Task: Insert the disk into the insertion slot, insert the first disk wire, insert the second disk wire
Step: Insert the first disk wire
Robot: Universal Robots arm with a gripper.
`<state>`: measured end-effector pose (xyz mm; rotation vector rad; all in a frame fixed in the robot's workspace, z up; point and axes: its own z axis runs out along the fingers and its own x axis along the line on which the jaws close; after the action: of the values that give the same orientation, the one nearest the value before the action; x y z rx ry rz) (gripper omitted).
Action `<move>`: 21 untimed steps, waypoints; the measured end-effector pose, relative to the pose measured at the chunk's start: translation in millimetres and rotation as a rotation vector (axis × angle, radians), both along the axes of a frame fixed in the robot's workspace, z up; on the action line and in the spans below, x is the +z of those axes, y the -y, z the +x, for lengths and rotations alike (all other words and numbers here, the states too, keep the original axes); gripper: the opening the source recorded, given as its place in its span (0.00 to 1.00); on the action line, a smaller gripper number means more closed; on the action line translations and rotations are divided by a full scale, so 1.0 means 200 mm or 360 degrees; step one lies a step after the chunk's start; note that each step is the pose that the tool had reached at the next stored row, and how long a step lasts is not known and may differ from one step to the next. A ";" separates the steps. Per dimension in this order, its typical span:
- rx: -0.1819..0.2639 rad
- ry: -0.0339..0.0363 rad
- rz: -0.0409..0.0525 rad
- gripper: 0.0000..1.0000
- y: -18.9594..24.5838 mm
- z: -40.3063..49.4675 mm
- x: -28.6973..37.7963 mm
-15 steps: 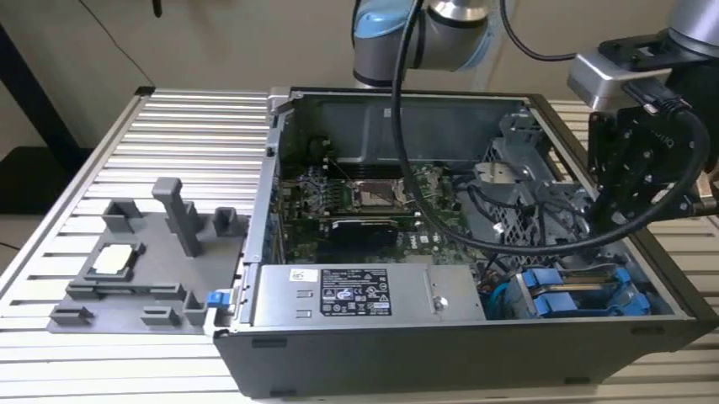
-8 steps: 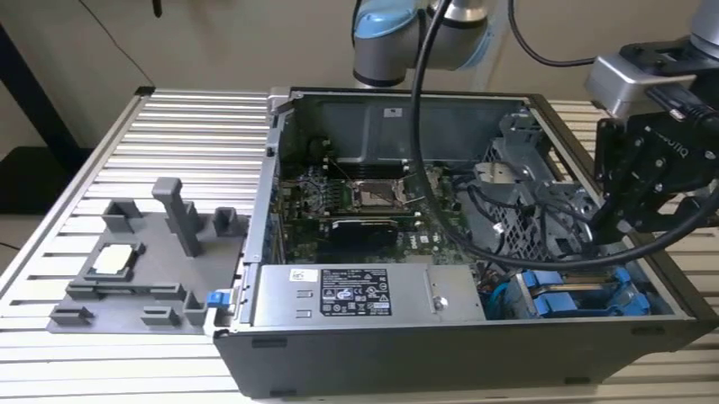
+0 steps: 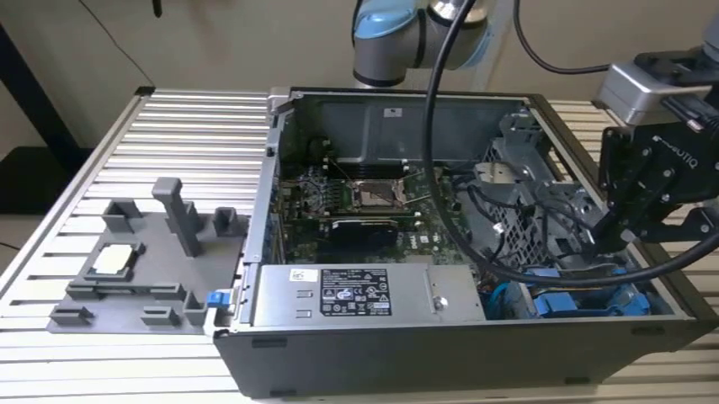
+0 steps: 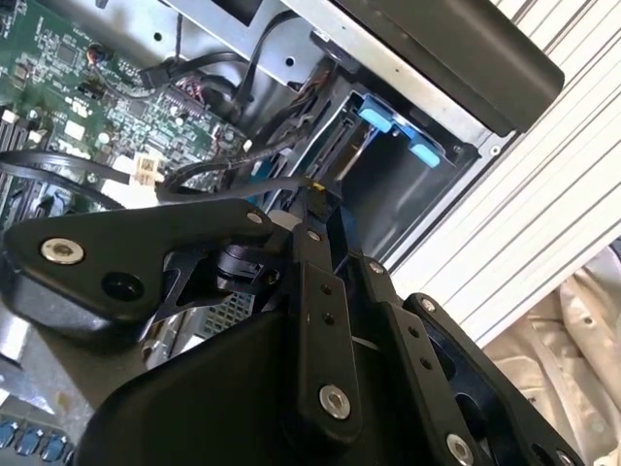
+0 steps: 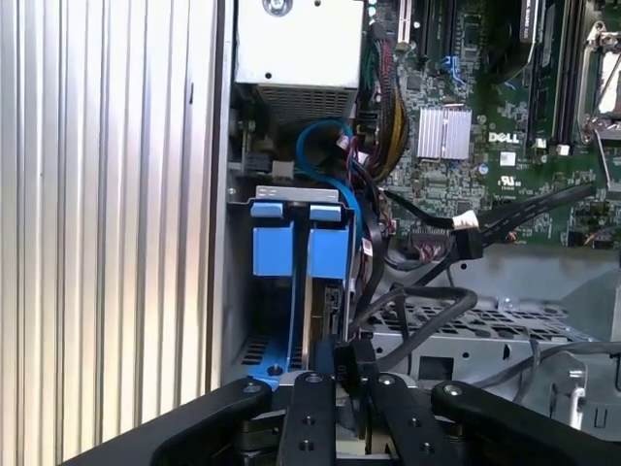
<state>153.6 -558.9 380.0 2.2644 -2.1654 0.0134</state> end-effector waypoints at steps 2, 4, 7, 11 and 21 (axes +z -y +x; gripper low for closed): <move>0.0000 -0.0006 0.0000 0.19 0.006 0.010 -0.011; 0.0000 -0.0007 0.0000 0.19 0.007 0.015 -0.017; 0.0000 -0.0008 0.0000 0.19 0.007 0.015 -0.017; -0.0001 -0.0008 0.0000 0.19 0.007 0.015 -0.018; -0.0001 -0.0008 0.0113 0.19 0.031 0.034 -0.033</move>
<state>160.3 -565.2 373.4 2.2979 -2.1982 -0.0702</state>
